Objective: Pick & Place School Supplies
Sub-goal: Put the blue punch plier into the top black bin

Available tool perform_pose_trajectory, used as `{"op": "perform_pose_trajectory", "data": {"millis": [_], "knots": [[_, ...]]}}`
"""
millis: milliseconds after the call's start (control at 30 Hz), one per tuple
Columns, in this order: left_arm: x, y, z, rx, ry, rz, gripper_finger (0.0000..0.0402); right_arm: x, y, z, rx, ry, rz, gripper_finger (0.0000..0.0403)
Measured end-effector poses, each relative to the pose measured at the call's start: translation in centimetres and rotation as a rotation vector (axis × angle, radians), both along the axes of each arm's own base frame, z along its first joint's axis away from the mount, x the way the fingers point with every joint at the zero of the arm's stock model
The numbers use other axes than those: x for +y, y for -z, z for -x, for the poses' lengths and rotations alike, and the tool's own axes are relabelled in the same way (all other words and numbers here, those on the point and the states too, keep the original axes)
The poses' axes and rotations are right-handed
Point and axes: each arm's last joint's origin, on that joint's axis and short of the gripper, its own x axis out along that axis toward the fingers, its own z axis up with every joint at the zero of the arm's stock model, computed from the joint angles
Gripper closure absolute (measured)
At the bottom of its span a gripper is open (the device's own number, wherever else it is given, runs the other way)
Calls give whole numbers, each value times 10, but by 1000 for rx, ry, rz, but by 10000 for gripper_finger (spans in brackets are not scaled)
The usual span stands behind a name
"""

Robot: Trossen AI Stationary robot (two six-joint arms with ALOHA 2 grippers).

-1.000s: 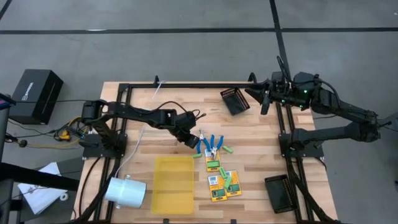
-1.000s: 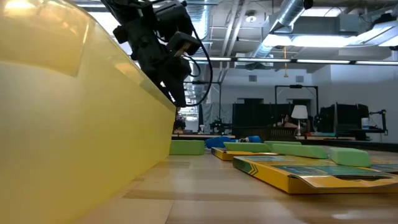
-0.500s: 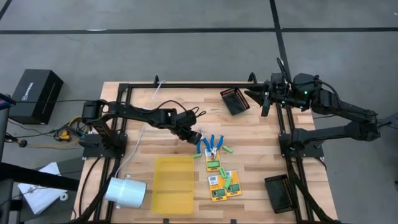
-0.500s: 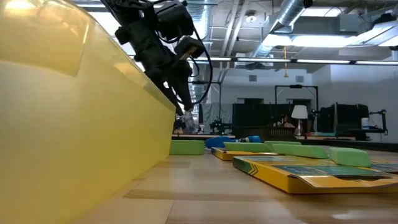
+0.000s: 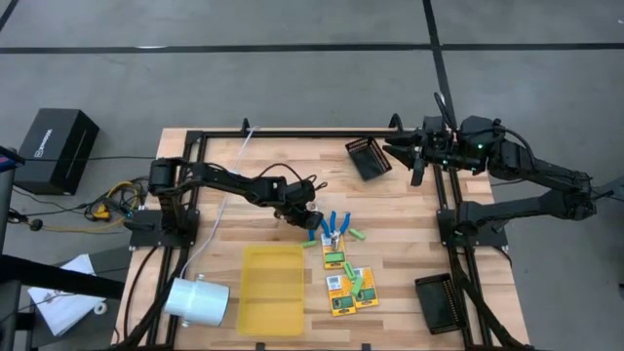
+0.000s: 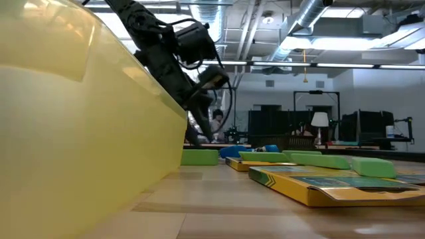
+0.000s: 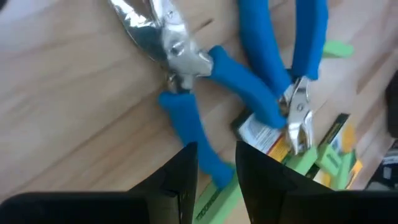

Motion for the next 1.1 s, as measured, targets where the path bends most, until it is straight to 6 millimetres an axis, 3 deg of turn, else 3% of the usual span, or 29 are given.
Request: {"op": "perform_pose_trajectory", "data": {"millis": [733, 1100], "knots": [[1, 12, -1, 51, -57, 7, 298, 2, -1, 0, -8, -30, -2, 290], [-2, 31, -16, 58, -53, 74, 299, 2, -5, -1, -52, -35, 14, 290]]}}
